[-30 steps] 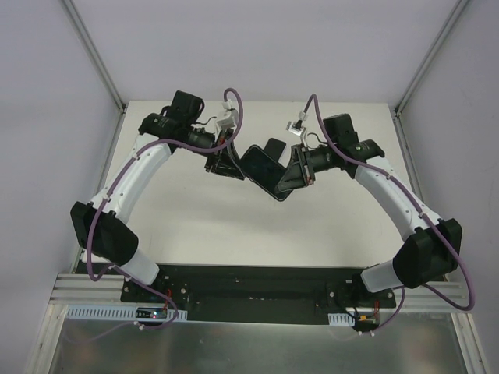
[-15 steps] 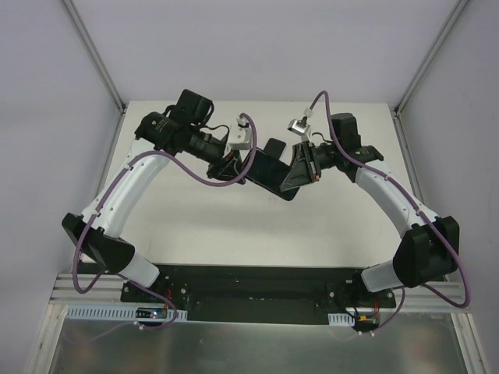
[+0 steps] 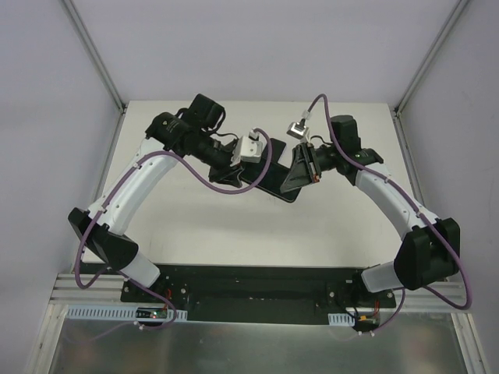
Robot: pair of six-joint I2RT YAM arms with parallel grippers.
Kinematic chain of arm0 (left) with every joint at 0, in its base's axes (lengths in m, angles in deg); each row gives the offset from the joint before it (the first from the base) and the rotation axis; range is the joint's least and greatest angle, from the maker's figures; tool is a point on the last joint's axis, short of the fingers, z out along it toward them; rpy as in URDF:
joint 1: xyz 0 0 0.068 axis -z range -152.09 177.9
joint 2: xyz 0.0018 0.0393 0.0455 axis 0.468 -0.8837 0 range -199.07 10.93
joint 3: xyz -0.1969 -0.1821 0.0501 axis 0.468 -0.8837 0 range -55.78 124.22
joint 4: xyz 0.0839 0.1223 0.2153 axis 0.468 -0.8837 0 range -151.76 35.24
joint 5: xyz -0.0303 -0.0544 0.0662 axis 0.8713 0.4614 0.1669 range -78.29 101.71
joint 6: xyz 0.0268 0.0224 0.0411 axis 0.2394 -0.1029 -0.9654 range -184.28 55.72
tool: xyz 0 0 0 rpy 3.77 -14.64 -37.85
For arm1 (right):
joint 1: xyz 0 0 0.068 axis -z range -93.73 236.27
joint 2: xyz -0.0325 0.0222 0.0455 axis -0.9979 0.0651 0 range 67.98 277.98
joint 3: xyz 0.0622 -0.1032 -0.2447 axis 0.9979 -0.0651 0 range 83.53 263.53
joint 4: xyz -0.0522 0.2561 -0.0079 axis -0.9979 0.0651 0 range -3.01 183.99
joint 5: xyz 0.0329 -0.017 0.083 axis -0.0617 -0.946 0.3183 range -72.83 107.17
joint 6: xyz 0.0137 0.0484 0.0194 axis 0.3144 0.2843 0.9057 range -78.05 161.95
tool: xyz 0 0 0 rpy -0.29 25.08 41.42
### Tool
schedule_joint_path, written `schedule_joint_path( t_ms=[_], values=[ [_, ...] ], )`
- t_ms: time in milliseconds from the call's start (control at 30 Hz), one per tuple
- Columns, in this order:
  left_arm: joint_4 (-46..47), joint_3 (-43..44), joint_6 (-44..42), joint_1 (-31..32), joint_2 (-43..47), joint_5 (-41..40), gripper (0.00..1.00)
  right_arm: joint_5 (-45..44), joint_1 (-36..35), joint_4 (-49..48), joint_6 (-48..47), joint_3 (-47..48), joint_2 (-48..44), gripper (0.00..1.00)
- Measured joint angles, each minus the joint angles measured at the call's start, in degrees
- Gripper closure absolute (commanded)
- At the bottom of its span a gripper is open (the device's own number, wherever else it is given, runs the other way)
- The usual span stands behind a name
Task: Take the phone out of the phone case
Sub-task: Remove the phone case from the phone.
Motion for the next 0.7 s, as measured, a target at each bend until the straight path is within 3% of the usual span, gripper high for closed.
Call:
schedule_joint_path(
  t_ms=[167, 300, 433, 600, 700],
  values=[
    [0.1, 0.3, 0.9, -0.7, -0.3, 0.3, 0.98, -1.6, 0.0, -0.5, 0.5, -0.3, -1.1, 1.0],
    [1.2, 1.5, 3.9, -2.4, -0.8, 2.5, 0.63, -4.0, 0.5, -1.7, 0.3, -0.3, -2.2, 1.0],
    [3.7, 2.0, 6.8, -2.7, -0.9, 3.8, 0.35, -7.9, 1.0, 1.4, -4.9, 0.5, -2.7, 1.0],
    [6.0, 1.9, 10.4, -3.8, -0.6, 6.3, 0.21, -12.3, 0.6, 7.1, -12.2, 2.8, -2.7, 1.0],
    [7.1, 1.6, 13.6, -7.5, 0.4, 9.1, 0.19, -14.8, 0.5, 9.2, -14.6, 3.0, -2.8, 1.0]
  ],
)
